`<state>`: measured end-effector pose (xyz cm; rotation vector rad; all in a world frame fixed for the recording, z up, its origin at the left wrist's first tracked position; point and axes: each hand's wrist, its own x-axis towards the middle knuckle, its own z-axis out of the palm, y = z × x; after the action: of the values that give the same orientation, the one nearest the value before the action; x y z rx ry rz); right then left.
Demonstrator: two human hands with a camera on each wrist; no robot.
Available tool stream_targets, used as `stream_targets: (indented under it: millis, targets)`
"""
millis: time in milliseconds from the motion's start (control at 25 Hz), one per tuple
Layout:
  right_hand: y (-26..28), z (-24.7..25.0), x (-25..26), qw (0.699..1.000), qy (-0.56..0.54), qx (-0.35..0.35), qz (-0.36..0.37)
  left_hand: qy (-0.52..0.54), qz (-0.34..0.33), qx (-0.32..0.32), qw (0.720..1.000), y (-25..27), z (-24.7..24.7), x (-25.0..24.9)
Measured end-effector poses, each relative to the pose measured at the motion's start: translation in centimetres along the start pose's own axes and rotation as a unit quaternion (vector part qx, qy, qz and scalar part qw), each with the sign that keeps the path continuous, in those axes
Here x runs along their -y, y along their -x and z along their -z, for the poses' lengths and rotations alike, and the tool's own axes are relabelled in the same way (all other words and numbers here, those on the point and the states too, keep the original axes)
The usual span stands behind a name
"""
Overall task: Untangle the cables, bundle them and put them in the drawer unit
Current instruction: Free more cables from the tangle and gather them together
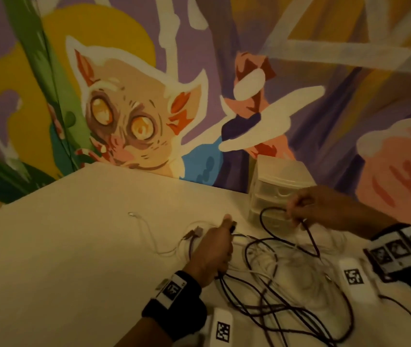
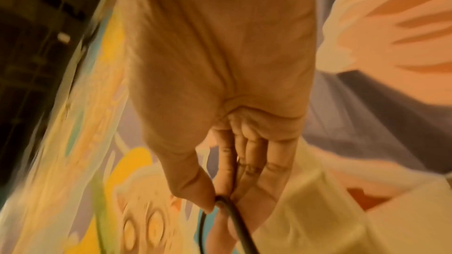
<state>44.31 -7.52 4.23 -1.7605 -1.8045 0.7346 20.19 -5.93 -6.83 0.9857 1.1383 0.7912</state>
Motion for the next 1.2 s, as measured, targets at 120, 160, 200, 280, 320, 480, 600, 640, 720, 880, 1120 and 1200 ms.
stream_targets:
  millis: [120,160,200,280,320,480,600,640,720,880,1120,1200]
  targets:
    - [2.3,4.5,0.2,0.999,-0.033,-0.037,0.005,0.022,-0.011,-0.003,1.000,-0.3,0.0,0.1]
    - [2.9,5.4,0.1,0.999,-0.033,-0.030,0.009,0.024,-0.016,0.002,1.000,-0.3,-0.2,0.2]
    - [3.4,5.8,0.0,0.999,-0.036,-0.021,0.014,0.025,-0.020,0.003,0.999,-0.2,-0.1,0.1]
    - [4.4,6.4,0.0,0.998,-0.058,-0.019,0.029,0.025,-0.022,0.007,0.999,-0.2,-0.2,0.1]
    - [4.8,6.7,-0.2,0.995,-0.081,-0.035,0.041,0.025,-0.021,0.007,0.999,-0.2,-0.1,0.1]
    - [6.8,8.3,-2.1,0.995,-0.055,0.053,0.067,0.026,-0.020,0.015,0.999,-0.3,0.3,0.2]
    - [8.2,7.5,-4.7,0.935,0.157,0.317,-0.034,0.017,-0.022,0.018,0.999,-0.4,0.4,0.3]
    - [8.7,7.0,-5.3,0.926,0.181,0.327,-0.053,0.012,-0.021,0.020,0.999,-0.5,0.2,0.2]
    - [8.8,4.8,-5.2,0.962,0.164,0.216,-0.015,0.007,-0.024,0.022,0.999,-0.5,0.1,0.2]
    - [5.5,-1.2,-4.0,0.983,0.185,0.007,-0.020,0.018,-0.021,0.027,0.999,-0.5,0.1,0.3]
    - [3.9,-5.5,-3.4,0.915,0.374,0.093,-0.118,0.049,-0.008,0.043,0.998,-0.8,0.1,0.3]
    - [5.0,-4.8,-3.3,0.942,0.316,0.071,-0.088,0.083,0.005,0.050,0.995,-1.0,0.2,0.4]
